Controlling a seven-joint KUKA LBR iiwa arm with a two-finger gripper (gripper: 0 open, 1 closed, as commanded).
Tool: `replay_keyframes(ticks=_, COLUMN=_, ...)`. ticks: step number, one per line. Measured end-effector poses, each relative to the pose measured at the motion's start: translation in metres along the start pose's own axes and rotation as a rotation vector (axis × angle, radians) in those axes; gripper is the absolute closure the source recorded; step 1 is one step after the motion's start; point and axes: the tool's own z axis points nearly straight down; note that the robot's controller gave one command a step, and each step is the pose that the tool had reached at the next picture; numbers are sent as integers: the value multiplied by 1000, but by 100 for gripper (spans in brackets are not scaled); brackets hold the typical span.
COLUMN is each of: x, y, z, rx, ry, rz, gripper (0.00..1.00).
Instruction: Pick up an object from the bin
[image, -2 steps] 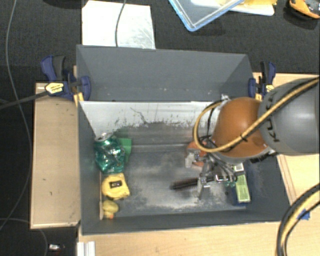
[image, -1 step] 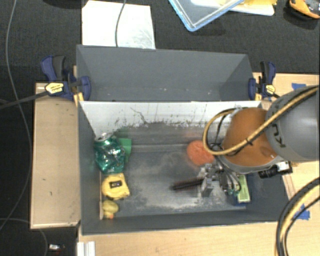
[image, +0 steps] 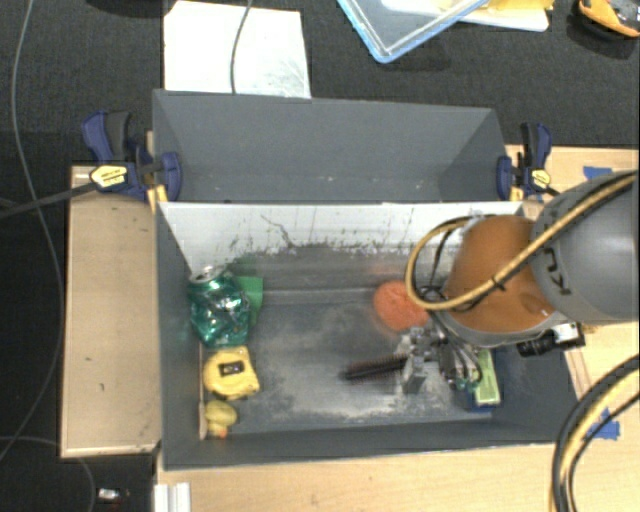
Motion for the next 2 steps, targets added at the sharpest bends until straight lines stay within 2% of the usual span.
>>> replay_keyframes(ticks=1, x=-4, y=-6, z=-62, rx=0, ry=4, rz=24, gripper=100)
replay_keyframes(ticks=2, x=0, y=-1, z=-137, rx=0, ry=7, rz=7, gripper=100)
